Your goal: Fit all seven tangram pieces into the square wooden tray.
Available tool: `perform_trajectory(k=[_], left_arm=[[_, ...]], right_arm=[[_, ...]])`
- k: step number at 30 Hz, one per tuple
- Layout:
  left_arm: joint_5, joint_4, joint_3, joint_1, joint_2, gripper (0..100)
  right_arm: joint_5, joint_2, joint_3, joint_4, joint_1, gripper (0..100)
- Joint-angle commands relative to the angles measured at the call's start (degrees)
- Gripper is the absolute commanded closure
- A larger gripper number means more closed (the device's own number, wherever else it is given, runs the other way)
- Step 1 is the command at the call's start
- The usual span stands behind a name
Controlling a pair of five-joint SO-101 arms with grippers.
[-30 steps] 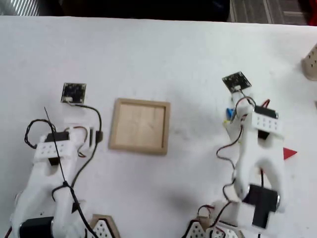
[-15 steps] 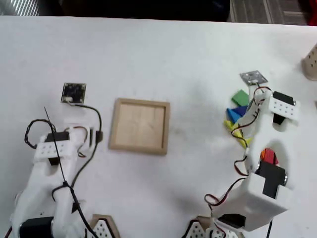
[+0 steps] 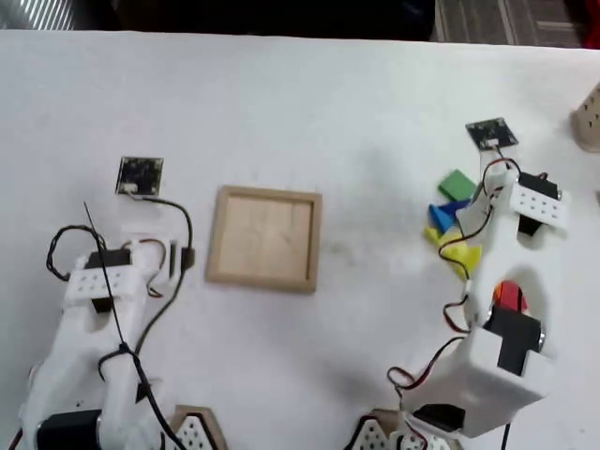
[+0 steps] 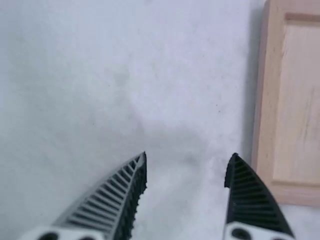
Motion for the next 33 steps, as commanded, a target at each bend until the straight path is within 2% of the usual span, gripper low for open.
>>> perform_trajectory(k=[1,5,7,17,24,27,33], left_arm=[[-0.26,-1.32,-0.62,1.1,0.13,74],[-0.26,-1.32,-0.62,1.1,0.13,74],[-0.26,-1.32,-0.62,1.1,0.13,74],[-0.44,-1.49,-0.7,1.01,0.13,74],[-0.44,-2.81,-0.62,1.01,0.13,74],[-0.44,-2.81,-0.62,1.01,0.13,74],[-0.44,-2.9,-0.62,1.01,0.13,74]], right_arm=[[7.3,0.48,-2.81,-2.95,0.13,82.5],[12.48,1.45,-2.81,-5.32,-1.27,69.2],[14.15,1.98,-2.81,-7.16,-1.45,65.6],[14.51,10.42,-3.78,-16.04,-2.51,65.1],[14.33,20.0,-17.14,-8.66,-4.09,65.2],[14.24,24.92,-22.95,-5.67,-4.35,69.6],[14.07,29.41,-32.62,1.98,-4.18,90.9]])
